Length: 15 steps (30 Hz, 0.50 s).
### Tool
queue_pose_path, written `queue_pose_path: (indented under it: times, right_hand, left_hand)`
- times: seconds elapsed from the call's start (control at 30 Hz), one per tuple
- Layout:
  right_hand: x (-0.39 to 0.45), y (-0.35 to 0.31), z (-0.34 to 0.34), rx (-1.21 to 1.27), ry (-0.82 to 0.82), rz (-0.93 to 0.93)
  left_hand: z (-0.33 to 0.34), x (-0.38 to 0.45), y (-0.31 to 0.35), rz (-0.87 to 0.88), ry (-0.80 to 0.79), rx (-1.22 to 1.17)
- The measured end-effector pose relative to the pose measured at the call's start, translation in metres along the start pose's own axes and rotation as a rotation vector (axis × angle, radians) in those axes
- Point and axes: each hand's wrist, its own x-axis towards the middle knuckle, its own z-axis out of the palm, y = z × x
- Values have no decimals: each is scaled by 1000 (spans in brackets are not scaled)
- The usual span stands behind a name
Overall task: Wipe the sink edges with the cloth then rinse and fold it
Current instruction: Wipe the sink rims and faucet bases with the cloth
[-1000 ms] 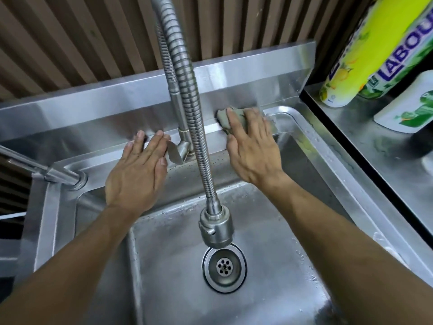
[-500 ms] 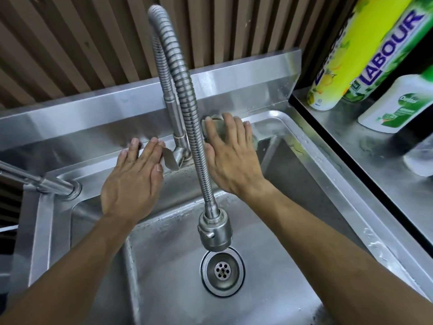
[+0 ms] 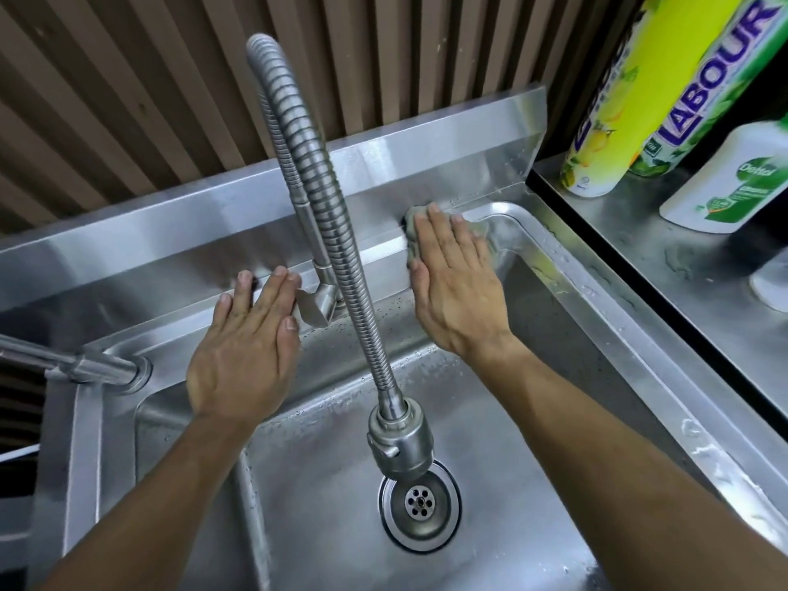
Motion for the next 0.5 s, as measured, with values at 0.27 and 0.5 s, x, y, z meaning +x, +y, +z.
queue_pose_path:
  times: [0.27, 0.5]
  right_hand:
    - [16, -38, -2, -24, -42, 344]
    - [10, -22, -3, -79, -86, 222]
  left_hand:
    - [1, -1, -1, 4, -13, 4]
    - [4, 1, -3, -6, -12, 19]
